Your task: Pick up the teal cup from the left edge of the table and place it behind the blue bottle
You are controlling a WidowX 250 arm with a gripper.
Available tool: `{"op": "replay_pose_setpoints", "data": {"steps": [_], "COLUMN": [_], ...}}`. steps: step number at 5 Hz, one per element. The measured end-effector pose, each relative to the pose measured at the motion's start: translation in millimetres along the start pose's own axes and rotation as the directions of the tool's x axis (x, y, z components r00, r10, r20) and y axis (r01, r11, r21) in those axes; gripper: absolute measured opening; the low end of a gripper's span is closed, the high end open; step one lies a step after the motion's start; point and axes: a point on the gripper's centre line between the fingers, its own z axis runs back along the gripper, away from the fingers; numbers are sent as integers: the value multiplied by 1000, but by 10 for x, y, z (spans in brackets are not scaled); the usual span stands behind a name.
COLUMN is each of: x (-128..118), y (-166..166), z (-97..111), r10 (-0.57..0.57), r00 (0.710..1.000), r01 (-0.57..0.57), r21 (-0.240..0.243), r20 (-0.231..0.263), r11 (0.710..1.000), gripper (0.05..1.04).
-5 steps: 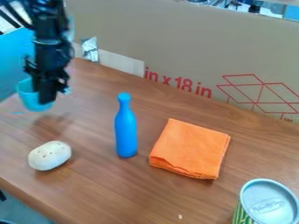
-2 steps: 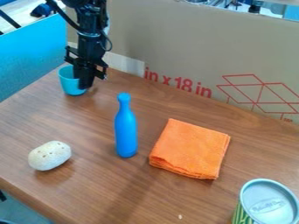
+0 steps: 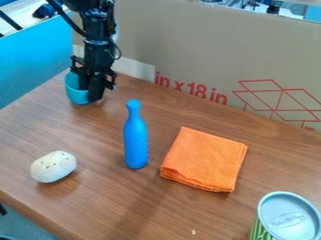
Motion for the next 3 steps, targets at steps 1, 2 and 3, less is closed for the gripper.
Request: {"op": "replay_pose_setpoints", "data": {"steps": [1, 2, 3], "x": [-48, -73, -104], "y": [-2, -9, -17], "z": [-14, 133, 234], "r10": [4, -8, -6], "r00": [1000, 999, 997], "r01": [-4, 12, 12], "r21": [-54, -85, -79], "r20": [11, 46, 81], "r11": [999, 996, 997], "gripper": [645, 938, 1007]}}
